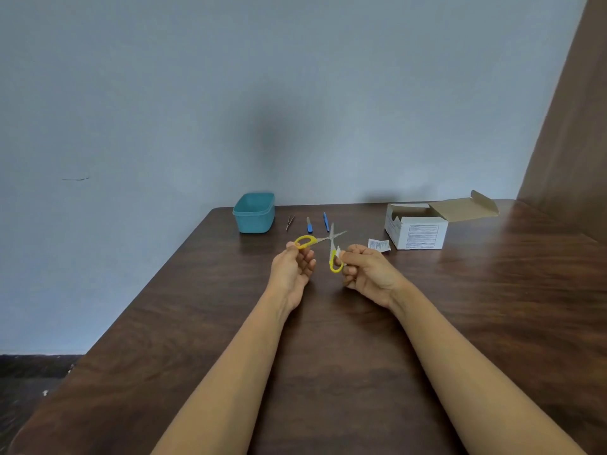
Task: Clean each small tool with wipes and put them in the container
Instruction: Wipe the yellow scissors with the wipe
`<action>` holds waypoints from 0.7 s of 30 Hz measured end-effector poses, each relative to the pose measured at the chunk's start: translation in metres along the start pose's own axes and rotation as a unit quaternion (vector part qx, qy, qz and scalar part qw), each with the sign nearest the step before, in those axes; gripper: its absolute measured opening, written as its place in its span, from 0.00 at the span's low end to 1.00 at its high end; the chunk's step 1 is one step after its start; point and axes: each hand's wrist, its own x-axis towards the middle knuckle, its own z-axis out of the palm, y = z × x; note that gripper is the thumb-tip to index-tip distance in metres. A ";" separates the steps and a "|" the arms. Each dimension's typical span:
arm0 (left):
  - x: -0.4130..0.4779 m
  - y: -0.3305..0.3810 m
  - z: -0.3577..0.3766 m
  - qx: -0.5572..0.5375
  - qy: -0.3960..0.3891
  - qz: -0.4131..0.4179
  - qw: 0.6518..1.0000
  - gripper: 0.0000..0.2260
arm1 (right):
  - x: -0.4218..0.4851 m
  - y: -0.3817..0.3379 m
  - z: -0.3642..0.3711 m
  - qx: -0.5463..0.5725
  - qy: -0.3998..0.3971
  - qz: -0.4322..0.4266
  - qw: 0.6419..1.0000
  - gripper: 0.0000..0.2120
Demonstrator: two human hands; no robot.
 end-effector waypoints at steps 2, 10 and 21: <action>0.004 0.009 -0.007 -0.010 0.024 0.002 1.000 0.13 | -0.003 -0.004 -0.002 -0.025 -0.040 0.037 0.998 0.19; -0.001 0.014 -0.010 0.047 -0.017 0.023 0.998 0.13 | -0.013 -0.012 -0.005 -0.101 -0.120 0.135 0.978 0.18; -0.008 -0.020 0.006 0.295 -0.084 0.155 0.939 0.14 | 0.001 0.002 -0.004 0.066 0.019 0.033 0.997 0.18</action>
